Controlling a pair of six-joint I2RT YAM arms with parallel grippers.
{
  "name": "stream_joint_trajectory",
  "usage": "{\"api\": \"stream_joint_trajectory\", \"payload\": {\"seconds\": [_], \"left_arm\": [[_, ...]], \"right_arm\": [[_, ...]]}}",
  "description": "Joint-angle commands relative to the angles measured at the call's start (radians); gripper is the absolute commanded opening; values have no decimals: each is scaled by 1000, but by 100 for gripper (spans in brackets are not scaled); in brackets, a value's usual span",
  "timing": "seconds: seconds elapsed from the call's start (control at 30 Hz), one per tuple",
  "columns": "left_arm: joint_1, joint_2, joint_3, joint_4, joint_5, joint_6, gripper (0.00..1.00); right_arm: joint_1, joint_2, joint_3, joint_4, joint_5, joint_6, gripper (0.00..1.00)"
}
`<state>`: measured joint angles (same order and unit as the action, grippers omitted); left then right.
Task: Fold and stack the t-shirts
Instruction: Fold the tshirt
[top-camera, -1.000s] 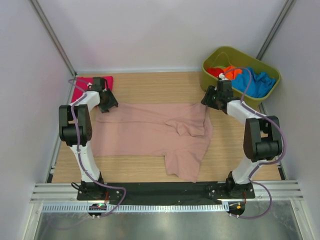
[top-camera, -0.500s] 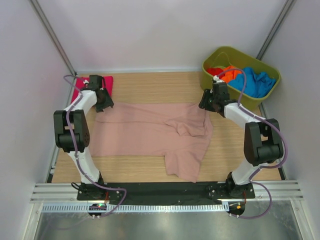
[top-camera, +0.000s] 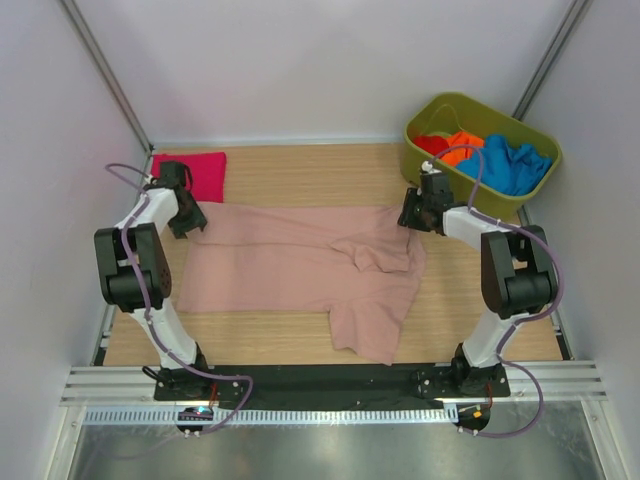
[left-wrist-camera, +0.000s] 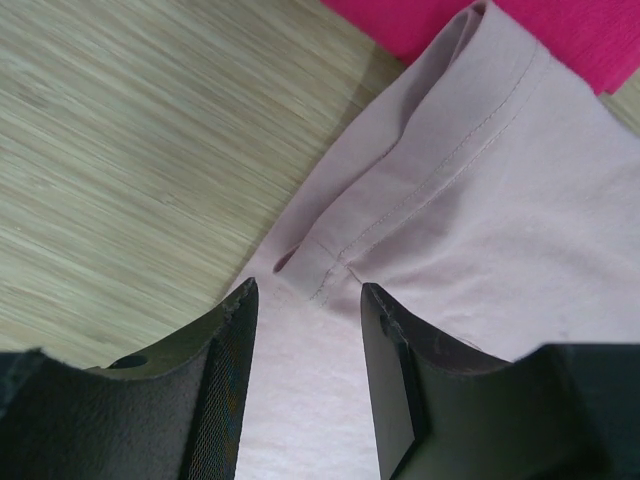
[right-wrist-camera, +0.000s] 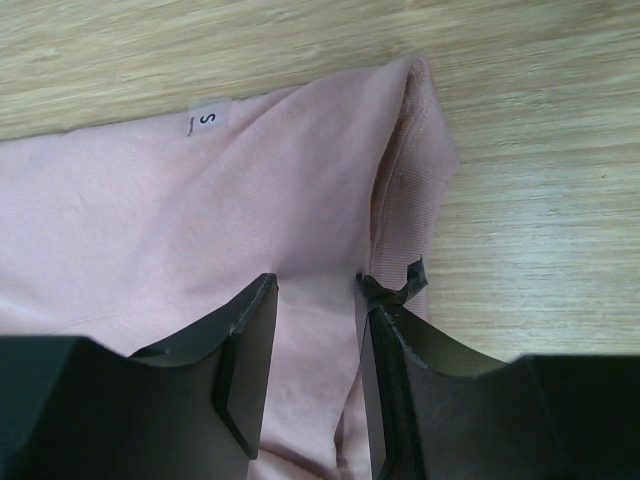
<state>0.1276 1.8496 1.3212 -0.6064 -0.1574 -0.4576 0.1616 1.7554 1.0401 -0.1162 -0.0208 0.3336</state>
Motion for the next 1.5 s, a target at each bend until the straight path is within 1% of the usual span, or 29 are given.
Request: {"api": "stream_joint_trajectory", "payload": {"seconds": [0.0, 0.2, 0.27, 0.4, 0.43, 0.47, 0.5, 0.53, 0.57, 0.6, 0.97, 1.03, 1.17, 1.33, 1.37, 1.4, 1.47], "left_arm": [[3, -38, -5, 8, -16, 10, 47], [6, -1, -14, 17, -5, -6, 46], [4, 2, -16, 19, -11, -9, 41], [7, 10, -17, 20, -33, -9, 19], [7, 14, -14, 19, -37, -9, 10], [7, 19, -13, 16, -37, -7, 5], [9, 29, -11, 14, -37, -7, 1], [9, 33, -10, 11, -36, -6, 0], [7, 36, -10, 8, -37, -9, 0], [9, 39, -10, 8, -42, -10, 0], [12, 40, -25, -18, -120, -26, 0], [15, 39, -27, -21, -143, -30, 0], [18, 39, -28, -27, -152, -30, 0], [21, 23, 4, -50, -130, -27, 0], [18, 11, 3, -47, -110, -29, 3], [20, -4, 0, -41, -105, -39, 17], [24, -47, -22, -24, -90, -55, 32]], "right_arm": [[0, 13, 1, 67, 12, -16, 44], [0, 30, 8, 79, 12, -16, 43], [0, 41, 20, 75, 12, -18, 41], [1, 53, 44, 69, 16, -15, 34], [0, 56, 51, 69, 16, -18, 28], [1, 58, 64, 66, 50, -16, 24], [0, 59, 72, 66, 51, -16, 20], [0, 62, 80, 66, 56, -16, 9], [0, 68, 96, 56, 58, -18, 3], [0, 70, 103, 53, 56, -16, 1], [0, 88, 129, 70, 97, 1, 1], [0, 88, 133, 72, 125, 7, 1], [0, 87, 141, 67, 183, 16, 1], [1, 96, 140, 73, 151, 19, 1], [0, 98, 135, 78, 134, 22, 1], [1, 99, 133, 78, 127, 25, 1], [0, 101, 132, 76, 116, 27, 1]]}}
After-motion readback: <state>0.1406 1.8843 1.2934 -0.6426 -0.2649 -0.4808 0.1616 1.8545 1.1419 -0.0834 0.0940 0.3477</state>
